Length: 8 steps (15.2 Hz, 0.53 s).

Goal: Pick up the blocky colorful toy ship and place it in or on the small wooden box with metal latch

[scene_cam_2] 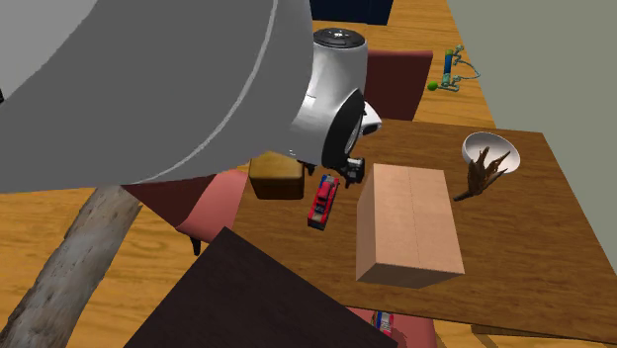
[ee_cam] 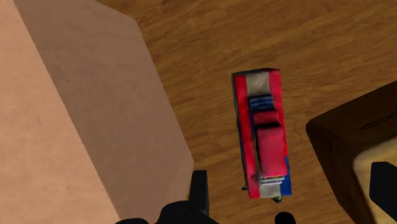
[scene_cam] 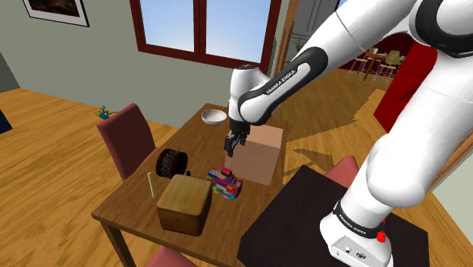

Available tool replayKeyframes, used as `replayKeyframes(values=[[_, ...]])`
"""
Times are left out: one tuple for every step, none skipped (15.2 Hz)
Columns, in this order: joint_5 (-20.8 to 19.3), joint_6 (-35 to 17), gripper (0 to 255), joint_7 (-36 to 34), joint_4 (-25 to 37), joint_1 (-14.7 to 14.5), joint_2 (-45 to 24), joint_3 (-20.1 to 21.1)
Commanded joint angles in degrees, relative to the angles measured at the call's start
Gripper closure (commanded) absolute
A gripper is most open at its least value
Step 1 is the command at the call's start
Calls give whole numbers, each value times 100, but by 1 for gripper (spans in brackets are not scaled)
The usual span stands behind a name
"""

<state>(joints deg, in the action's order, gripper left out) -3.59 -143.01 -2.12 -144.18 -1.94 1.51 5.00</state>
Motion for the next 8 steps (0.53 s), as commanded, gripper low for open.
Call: replayKeyframes(values=[[-127, -300, 0, -80, 99, -21, -453, 27], [-203, -429, 0, -125, 182, -36, -692, 29], [-282, -551, 0, -173, 272, -54, -933, 28], [-364, -666, 0, -222, 368, -77, -1173, 20], [-445, -773, 0, -271, 472, -105, -1413, 6], [-525, -874, 0, -319, 582, -139, -1652, -13], [-602, -967, 0, -365, 699, -176, -1890, -36], [-674, -1054, 0, -407, 822, -219, -2127, -64]])
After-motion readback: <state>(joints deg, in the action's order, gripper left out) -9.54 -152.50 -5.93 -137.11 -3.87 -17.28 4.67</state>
